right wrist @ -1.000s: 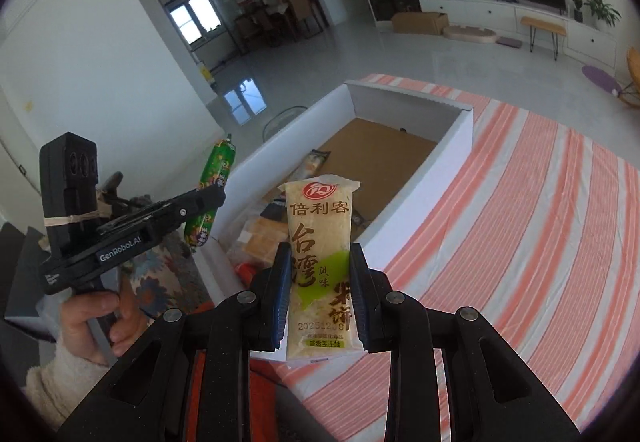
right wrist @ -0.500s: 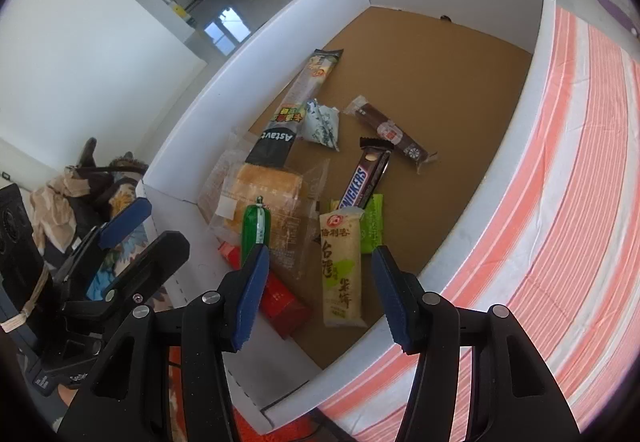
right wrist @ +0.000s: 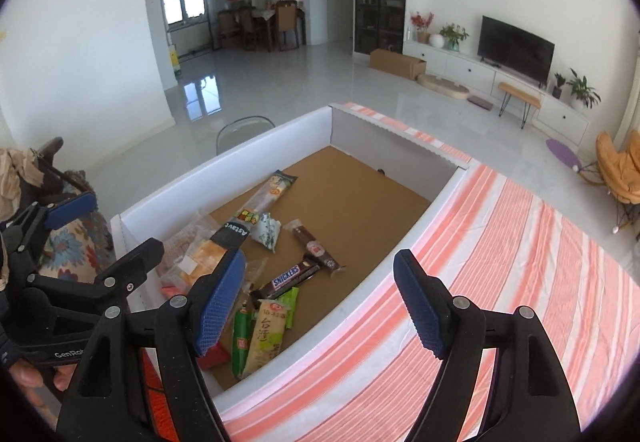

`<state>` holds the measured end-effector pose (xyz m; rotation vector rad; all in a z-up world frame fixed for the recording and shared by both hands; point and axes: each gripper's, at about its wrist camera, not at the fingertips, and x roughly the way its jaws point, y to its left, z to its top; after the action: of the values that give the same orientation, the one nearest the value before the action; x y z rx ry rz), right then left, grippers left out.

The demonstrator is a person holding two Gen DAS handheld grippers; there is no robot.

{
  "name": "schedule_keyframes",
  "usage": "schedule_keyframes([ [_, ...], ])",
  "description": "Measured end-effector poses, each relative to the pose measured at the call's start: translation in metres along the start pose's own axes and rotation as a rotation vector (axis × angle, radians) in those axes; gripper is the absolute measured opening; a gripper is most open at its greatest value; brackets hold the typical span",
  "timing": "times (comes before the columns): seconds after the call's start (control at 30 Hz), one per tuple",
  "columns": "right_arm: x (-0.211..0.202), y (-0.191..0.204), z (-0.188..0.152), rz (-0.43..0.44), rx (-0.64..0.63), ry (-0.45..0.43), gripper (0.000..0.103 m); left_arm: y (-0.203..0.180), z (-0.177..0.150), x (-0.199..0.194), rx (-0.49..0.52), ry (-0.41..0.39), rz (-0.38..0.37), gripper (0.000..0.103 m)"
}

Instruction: Organize snacks

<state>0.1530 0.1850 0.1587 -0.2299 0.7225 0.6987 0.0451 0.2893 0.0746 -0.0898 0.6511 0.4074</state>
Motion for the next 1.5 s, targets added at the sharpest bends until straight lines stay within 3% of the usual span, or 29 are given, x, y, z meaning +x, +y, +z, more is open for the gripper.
schedule_keyframes([
  [0.23,-0.003,-0.006,-0.003,0.022,0.053,0.002,0.082,0.01,-0.007,-0.008,-0.106,-0.023,0.11,0.103],
  [1.03,0.007,0.009,-0.011,-0.007,0.034,0.077,0.082,0.03,-0.01,0.006,-0.102,0.021,0.186,0.103],
  [1.23,0.01,0.011,-0.012,0.003,0.034,0.092,0.082,0.03,-0.009,0.01,-0.086,0.049,0.159,0.103],
  [1.5,0.015,0.019,-0.013,0.014,0.021,0.105,0.082,0.032,-0.006,0.006,-0.072,0.03,0.165,0.103],
])
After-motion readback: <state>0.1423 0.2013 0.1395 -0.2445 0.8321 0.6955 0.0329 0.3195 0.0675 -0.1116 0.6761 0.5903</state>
